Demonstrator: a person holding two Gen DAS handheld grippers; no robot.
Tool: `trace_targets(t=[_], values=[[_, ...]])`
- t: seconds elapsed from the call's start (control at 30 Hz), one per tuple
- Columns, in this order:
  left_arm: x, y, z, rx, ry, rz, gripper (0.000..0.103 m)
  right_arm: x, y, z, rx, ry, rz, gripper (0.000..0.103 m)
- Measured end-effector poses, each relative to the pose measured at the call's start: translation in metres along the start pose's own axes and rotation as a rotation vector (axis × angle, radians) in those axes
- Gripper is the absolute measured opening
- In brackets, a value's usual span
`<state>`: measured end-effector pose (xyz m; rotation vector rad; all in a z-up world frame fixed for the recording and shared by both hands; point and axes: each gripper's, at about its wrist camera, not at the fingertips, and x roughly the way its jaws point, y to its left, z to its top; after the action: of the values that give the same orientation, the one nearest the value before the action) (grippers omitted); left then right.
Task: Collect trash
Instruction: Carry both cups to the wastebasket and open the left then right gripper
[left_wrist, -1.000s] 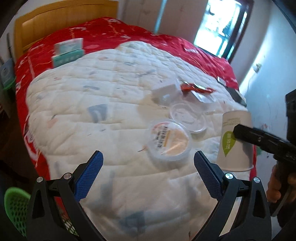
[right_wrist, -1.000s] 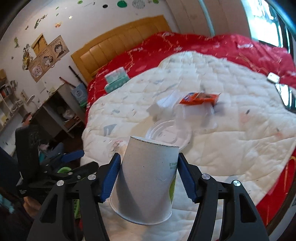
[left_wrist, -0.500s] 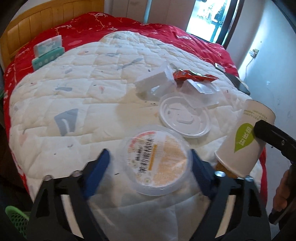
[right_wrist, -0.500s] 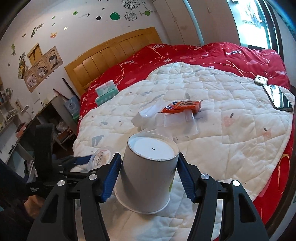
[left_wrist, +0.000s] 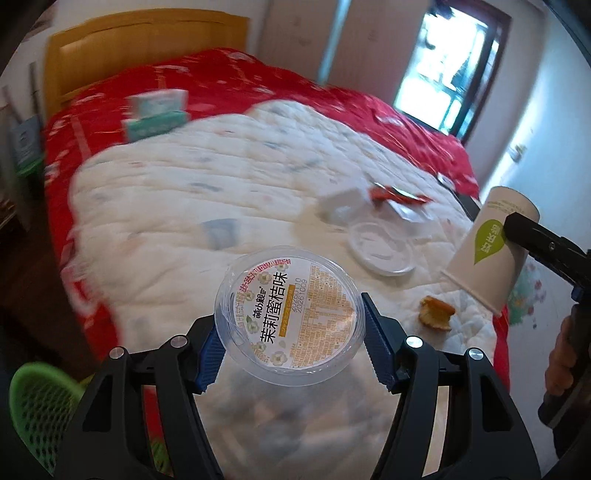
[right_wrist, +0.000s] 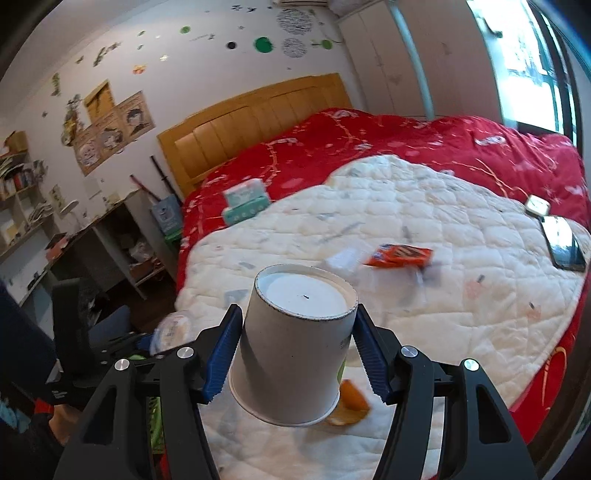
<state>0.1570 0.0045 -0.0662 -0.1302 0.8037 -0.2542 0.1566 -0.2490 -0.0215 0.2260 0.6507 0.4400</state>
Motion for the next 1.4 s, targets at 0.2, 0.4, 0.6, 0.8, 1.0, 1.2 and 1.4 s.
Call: trace_targets(t=[0.2,0.4,0.6,0.8,1.0,1.2,1.4], values=[[-0.065,0.065,-0.038,-0.101,-0.035,0.168,0.064,0.009,0.046,0.0,-0.063,0.028,0.088,0.059],[-0.095,0.137,-0.078,-0.228,0.014,0.302,0.065,0.03,0.091,-0.007,-0.098,0.081,0.175,0.059],[-0.091,0.188,-0.112,-0.323,0.098,0.353,0.065,0.047,0.135,-0.017,-0.143,0.133,0.243,0.059],[-0.08,0.214,-0.131,-0.397,0.127,0.325,0.075,0.058,0.17,-0.028,-0.197,0.168,0.284,0.059],[-0.09,0.224,-0.143,-0.46,0.1,0.323,0.078,0.067,0.196,-0.037,-0.244,0.201,0.324,0.059],[-0.124,0.227,-0.16,-0.503,0.055,0.36,0.078,0.079,0.227,-0.05,-0.276,0.246,0.381,0.059],[-0.157,0.227,-0.177,-0.517,0.023,0.41,0.078,0.098,0.267,-0.068,-0.316,0.299,0.438,0.059]])
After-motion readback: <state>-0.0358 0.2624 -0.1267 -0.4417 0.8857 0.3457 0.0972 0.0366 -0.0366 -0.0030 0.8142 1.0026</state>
